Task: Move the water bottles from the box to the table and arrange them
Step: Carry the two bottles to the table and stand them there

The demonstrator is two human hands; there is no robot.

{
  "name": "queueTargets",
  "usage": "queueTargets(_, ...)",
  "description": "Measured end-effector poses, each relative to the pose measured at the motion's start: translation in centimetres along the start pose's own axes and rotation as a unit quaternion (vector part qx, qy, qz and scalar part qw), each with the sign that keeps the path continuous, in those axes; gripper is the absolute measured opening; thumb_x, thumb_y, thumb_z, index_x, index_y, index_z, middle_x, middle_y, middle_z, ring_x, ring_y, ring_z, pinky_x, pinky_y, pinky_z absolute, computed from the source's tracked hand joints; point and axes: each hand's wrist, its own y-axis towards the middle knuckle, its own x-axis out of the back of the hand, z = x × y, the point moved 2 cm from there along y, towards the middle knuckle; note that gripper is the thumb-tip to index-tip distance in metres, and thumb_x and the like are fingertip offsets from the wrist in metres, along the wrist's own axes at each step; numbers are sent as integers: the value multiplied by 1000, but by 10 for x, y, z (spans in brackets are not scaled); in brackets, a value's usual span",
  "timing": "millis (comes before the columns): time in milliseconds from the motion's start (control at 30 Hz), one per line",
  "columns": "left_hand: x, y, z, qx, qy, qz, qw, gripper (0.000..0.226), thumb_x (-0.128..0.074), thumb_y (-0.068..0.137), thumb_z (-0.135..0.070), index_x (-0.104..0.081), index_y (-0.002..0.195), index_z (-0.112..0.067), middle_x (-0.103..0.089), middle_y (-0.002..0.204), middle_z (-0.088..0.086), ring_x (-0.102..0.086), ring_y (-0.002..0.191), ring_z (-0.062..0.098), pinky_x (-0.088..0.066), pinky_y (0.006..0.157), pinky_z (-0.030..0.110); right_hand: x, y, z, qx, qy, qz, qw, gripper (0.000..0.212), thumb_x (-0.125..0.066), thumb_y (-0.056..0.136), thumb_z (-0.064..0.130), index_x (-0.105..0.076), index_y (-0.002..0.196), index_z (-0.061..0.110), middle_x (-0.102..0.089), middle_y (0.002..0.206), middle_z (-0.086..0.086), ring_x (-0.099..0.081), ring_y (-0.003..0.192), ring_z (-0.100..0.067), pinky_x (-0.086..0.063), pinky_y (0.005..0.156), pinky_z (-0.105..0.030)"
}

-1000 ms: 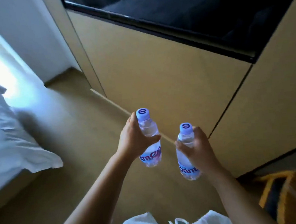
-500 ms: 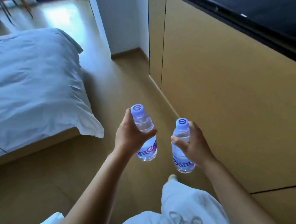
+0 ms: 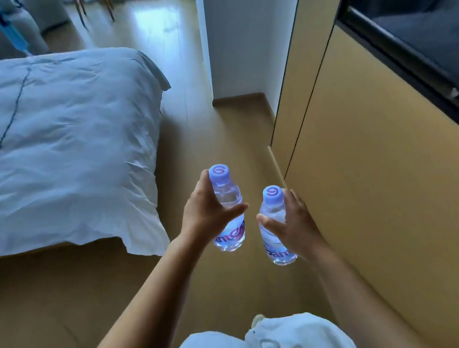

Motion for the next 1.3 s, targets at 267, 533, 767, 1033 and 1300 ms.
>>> queueTargets(267,-2,116,23,46,-25,-65,997,63,-83,57,-39,-32,90,-48,-57,84,-19,-62,79,15,-46,72,28,-8,144,-4,5,9,38,999,45,-69,80,30,-50,116,10,-52,111,-6,-47,106,-23,-40,89,-33)
queueTargets(533,18,278,63,45,-25,-73,996,62,-84,58,-41,-40,101,-35,-61,92,-12,-63,83,14,-47,75,28,-47,304,14,14,3,50,999,45,-69,81,32,-48,116,11,-52,110,-5,-50,105,-25,-45,89,-41)
queueTargets(767,56,437,88,26,-26,-61,997,66,-84,59,-39,-46,111,-25,-65,97,-6,-64,83,14,-46,74,26,-83,453,53,5,4,52,999,43,-68,82,32,-47,115,14,-51,111,-3,-50,106,-24,-45,88,-39)
queueTargets(1033,73,581,122,46,-22,-72,996,63,-84,59,-39,-43,106,-34,-57,88,-18,-60,81,11,-39,70,21,-121,592,62,-13,14,48,999,42,-67,82,35,-44,113,17,-50,106,-1,-53,100,-22,-48,83,-35)
queueTargets(1300,63,767,132,35,6,-83,996,68,-86,60,-36,-46,114,-24,-59,98,-12,-59,88,13,-41,76,24,-141,789,52,36,12,59,998,44,-67,82,36,-47,115,14,-53,108,-4,-54,99,-22,-50,86,-40)
